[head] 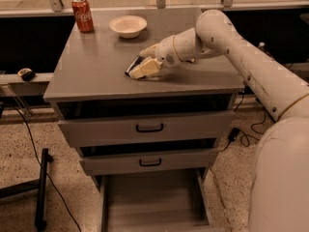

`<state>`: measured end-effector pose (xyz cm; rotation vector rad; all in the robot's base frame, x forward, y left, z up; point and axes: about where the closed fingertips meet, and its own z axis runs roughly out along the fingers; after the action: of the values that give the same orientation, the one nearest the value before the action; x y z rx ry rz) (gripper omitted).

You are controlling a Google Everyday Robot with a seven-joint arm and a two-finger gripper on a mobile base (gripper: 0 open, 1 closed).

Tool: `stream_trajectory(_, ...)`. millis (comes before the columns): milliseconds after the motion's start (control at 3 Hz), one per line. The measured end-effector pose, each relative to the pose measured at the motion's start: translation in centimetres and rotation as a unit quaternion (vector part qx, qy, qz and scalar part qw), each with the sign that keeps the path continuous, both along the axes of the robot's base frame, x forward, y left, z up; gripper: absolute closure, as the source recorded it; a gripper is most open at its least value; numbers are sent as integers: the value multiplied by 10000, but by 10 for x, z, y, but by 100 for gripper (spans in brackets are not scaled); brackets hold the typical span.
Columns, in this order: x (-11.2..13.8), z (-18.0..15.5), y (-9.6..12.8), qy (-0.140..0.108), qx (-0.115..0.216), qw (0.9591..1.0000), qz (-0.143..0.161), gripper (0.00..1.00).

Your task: Place rxbar blueberry into bottom drawer

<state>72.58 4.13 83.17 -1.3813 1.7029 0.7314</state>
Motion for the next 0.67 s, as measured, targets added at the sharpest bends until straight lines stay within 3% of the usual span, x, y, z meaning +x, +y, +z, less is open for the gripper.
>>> stream_trajectory(333,0,4,0,-1,1,10000,2,72)
stream_trajectory(667,-12,24,4,-322,445,9982,250,95)
